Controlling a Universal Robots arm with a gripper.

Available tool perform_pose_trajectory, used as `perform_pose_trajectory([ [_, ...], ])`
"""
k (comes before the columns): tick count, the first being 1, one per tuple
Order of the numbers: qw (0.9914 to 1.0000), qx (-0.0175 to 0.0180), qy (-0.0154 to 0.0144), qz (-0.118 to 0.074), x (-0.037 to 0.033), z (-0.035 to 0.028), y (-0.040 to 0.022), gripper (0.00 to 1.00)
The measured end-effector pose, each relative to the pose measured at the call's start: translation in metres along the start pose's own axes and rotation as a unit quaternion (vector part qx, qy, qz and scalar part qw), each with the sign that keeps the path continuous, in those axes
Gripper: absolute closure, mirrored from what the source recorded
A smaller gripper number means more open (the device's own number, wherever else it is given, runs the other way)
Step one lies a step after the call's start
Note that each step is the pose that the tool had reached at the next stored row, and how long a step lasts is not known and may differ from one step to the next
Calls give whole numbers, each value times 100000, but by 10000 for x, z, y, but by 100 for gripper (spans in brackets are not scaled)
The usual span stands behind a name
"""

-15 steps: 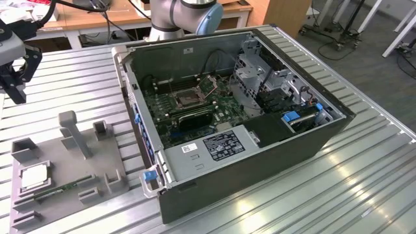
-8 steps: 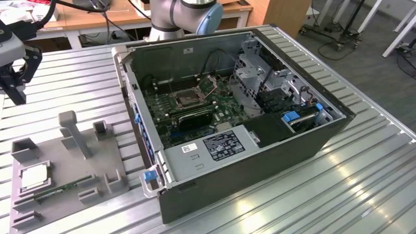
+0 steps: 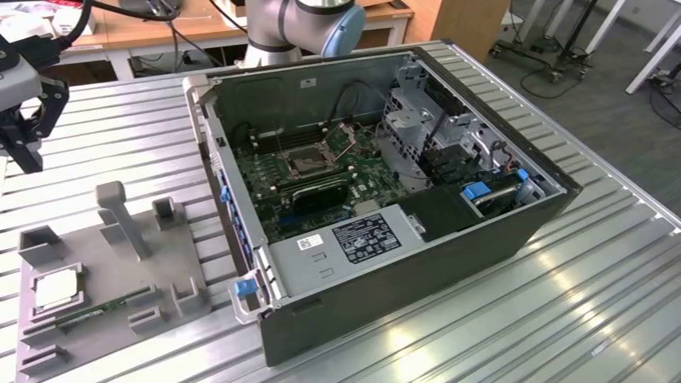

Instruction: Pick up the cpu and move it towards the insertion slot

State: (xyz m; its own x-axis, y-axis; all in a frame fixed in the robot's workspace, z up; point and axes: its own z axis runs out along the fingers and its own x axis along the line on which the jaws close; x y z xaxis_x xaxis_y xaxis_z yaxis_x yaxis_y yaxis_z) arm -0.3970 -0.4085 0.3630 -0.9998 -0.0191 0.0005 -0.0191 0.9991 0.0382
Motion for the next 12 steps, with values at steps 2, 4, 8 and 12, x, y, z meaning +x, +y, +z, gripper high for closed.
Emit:
perform_pose_trajectory([
  [2, 100000, 0, 2, 1, 0, -1, -10, 89],
  [4, 100000, 3, 3, 0, 0, -1, -20, 89],
  [8, 100000, 1, 0, -1, 1, -2, -41, 89],
  [12, 100000, 1, 1, -1, 1, -2, -63, 89],
])
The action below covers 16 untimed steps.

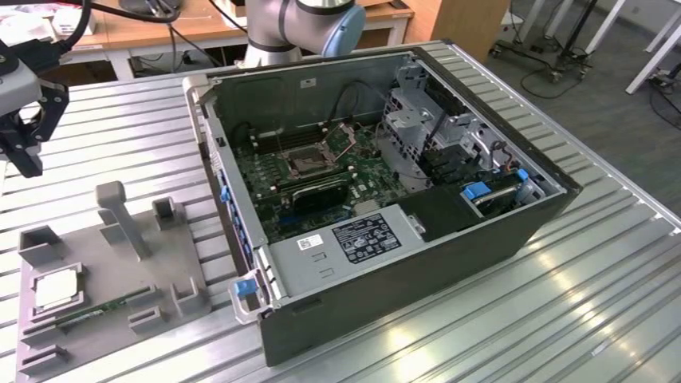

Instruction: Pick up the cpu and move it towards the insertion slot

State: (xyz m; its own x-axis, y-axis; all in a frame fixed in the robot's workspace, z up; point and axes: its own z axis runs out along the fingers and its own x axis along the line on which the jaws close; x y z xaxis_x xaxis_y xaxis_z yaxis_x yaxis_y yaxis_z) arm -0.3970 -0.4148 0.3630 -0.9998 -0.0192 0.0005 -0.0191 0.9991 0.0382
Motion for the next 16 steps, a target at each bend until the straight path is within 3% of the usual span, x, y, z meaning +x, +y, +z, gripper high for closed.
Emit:
perform_pose_trajectory([
  [16, 100000, 0, -1, 2, 9, -2, -73, 89],
])
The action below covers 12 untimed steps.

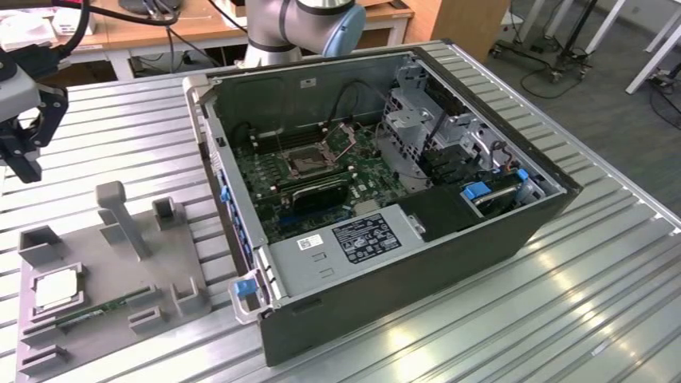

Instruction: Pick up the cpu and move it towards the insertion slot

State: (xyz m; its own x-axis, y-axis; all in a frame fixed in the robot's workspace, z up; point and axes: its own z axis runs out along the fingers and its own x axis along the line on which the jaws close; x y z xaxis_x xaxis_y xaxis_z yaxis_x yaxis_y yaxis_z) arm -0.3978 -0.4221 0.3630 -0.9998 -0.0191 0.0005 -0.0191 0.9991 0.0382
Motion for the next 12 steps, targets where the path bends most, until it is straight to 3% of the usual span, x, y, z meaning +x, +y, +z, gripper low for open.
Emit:
perform_pose_trajectory([
  [12, 100000, -2, -3, -1, 58, 8, -10, 89],
])
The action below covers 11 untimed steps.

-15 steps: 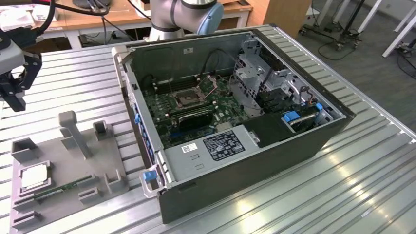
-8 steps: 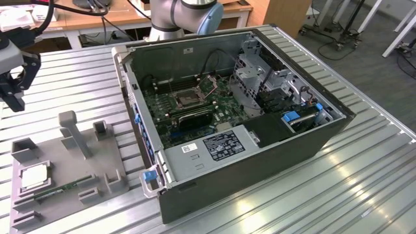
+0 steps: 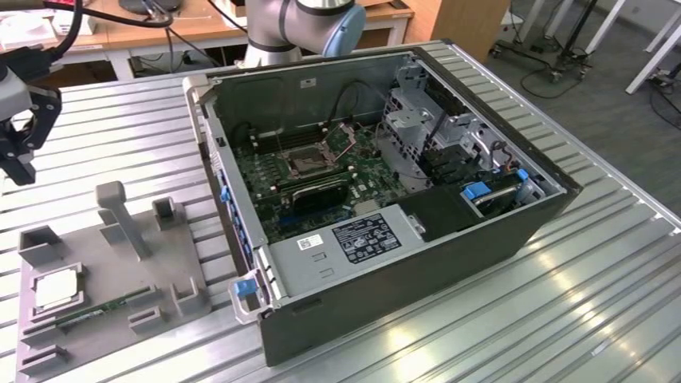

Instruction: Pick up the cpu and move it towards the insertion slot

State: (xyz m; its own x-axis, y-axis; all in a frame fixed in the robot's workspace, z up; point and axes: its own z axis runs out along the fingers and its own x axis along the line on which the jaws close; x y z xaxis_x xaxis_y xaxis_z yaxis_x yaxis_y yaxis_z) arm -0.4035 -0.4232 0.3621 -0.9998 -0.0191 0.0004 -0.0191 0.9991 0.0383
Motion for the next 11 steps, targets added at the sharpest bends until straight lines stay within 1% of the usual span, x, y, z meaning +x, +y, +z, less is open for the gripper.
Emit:
perform_pose_trajectory([
  [11, 100000, 1, 3, -4, 75, 19, -25, 89],
])
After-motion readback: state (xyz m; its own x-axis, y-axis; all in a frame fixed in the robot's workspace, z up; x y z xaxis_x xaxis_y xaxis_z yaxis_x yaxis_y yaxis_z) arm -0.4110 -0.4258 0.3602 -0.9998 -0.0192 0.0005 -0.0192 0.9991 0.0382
